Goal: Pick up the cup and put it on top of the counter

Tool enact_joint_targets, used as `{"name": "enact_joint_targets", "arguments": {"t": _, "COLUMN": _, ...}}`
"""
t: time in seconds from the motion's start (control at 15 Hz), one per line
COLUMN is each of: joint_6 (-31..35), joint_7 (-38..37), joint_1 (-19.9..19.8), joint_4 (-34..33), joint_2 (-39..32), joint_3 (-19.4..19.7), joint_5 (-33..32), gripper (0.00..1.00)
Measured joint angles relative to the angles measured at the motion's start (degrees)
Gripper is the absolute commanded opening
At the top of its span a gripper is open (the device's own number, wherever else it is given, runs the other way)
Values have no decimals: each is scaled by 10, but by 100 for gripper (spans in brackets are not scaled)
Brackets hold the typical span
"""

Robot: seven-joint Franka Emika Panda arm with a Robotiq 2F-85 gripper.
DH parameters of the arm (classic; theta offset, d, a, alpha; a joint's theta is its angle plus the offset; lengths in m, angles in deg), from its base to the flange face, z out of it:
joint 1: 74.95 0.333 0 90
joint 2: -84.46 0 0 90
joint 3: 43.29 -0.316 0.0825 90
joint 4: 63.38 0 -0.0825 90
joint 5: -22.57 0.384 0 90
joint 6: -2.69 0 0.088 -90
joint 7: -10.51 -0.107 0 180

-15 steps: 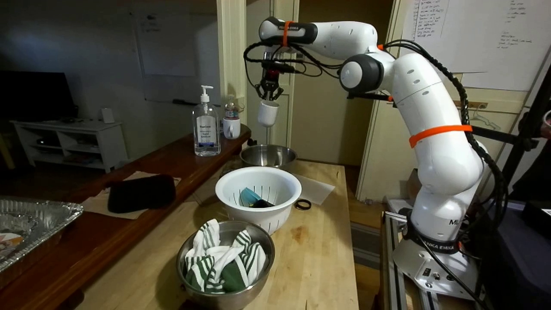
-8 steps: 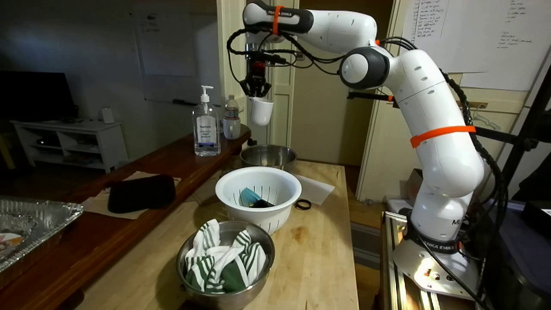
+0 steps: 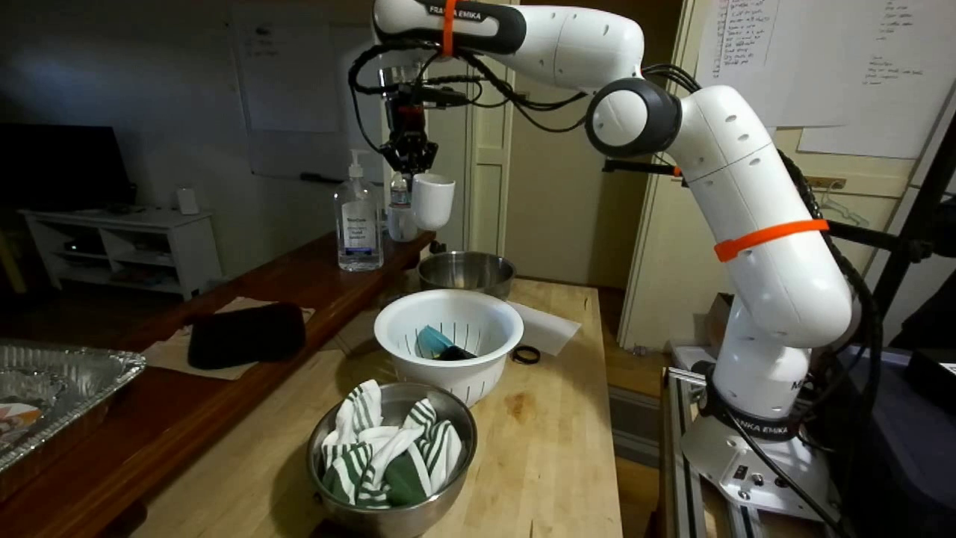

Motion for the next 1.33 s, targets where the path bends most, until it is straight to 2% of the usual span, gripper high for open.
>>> {"name": "enact_joint_targets", "arguments": {"t": 0.33, "joint_6": 0, "joint_7": 10, "joint_1": 2, "joint_4": -5, "joint_2": -5, "joint_3": 0, "joint_5": -4, "gripper": 15}}
{"name": "enact_joint_targets", "arguments": {"t": 0.4, "joint_6": 0, "joint_7": 11, "joint_1": 1, "joint_4": -6, "joint_2": -5, "joint_3": 0, "joint_5": -4, "gripper": 4}}
{"name": "enact_joint_targets", "arguments": {"t": 0.73, "joint_6": 22, "joint_7": 24, "joint_1": 10, "joint_4": -18, "joint_2": -19, "joint_3": -3, "joint_5": -5, "gripper": 4}}
{"name": "enact_joint_targets", "arguments": {"t": 1.33, "joint_6": 23, "joint_7": 202, "joint_1": 115, "joint_4": -136, "joint_2": -123, "joint_3": 6, "joint_5": -73, "gripper": 4}}
